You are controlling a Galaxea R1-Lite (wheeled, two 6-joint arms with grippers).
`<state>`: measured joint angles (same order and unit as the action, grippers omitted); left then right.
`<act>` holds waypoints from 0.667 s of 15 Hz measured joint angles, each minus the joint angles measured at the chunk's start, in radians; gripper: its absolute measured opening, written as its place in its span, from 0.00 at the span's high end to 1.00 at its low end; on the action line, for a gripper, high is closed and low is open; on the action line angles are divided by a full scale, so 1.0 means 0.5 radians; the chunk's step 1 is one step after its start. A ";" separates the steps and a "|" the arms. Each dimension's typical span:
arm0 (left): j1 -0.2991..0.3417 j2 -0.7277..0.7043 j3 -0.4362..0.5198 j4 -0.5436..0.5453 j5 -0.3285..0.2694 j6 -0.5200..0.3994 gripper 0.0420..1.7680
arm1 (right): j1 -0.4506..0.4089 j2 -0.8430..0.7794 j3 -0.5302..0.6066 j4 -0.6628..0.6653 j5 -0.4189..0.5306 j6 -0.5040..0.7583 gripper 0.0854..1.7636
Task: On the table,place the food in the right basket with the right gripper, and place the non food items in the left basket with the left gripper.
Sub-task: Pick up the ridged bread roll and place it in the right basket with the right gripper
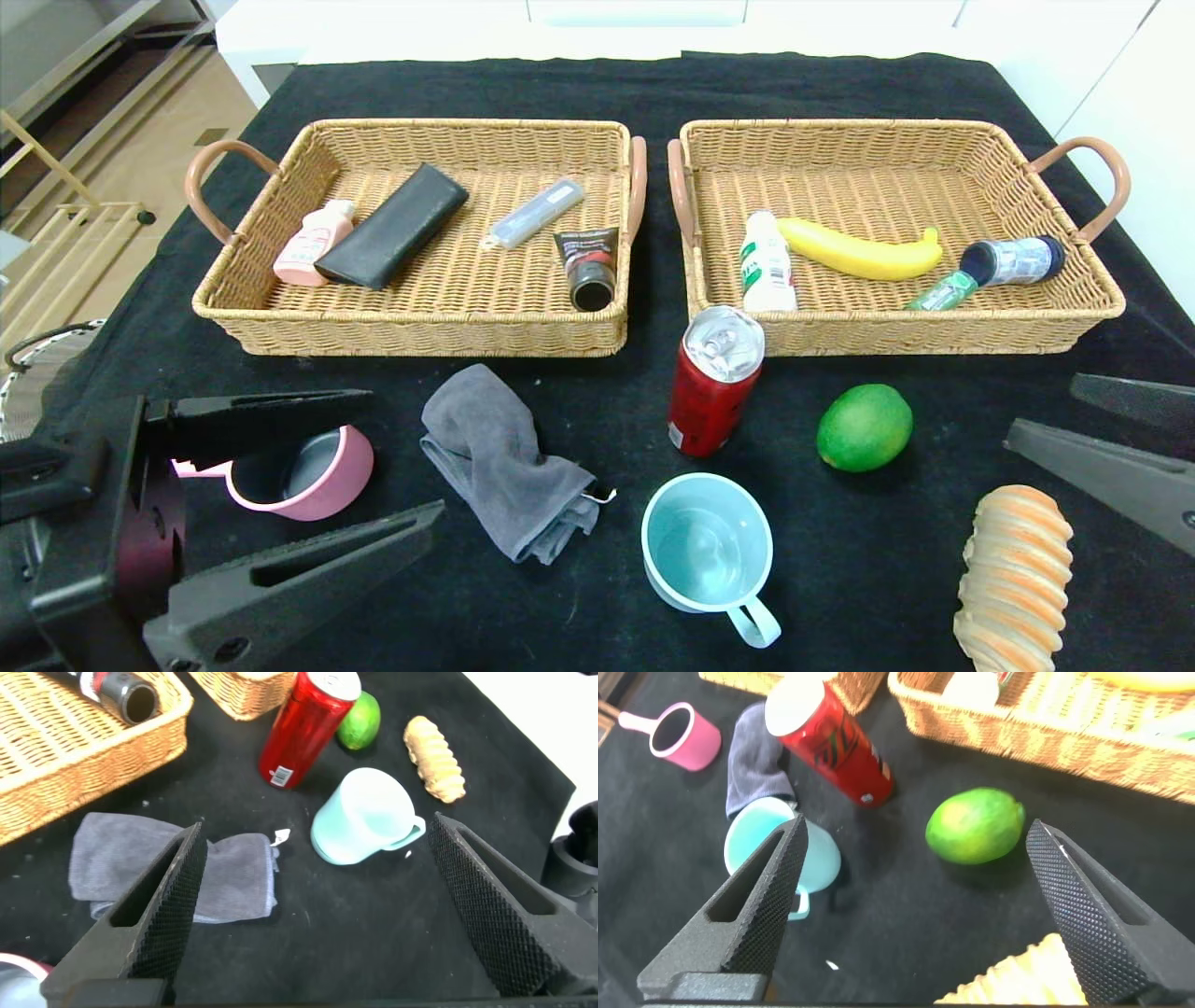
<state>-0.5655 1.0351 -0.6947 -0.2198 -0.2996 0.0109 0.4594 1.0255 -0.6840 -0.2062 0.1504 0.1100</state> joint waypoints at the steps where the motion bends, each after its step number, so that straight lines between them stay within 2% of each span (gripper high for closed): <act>1: -0.004 0.002 0.001 0.001 0.000 0.000 0.03 | 0.005 0.011 0.001 -0.001 0.000 0.001 0.03; 5: -0.010 0.004 0.005 -0.006 0.003 0.000 0.03 | -0.001 0.034 0.001 0.022 -0.040 -0.003 0.03; 8: -0.011 0.002 0.009 -0.016 0.007 0.000 0.03 | -0.014 0.043 -0.021 0.053 -0.330 -0.004 0.03; 10: -0.011 0.000 0.011 -0.018 0.008 0.000 0.03 | -0.001 0.035 -0.032 0.054 -0.361 -0.003 0.03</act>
<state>-0.5709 1.0353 -0.6889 -0.2289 -0.2957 0.0109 0.4589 1.0430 -0.7000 -0.1794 -0.0302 0.1087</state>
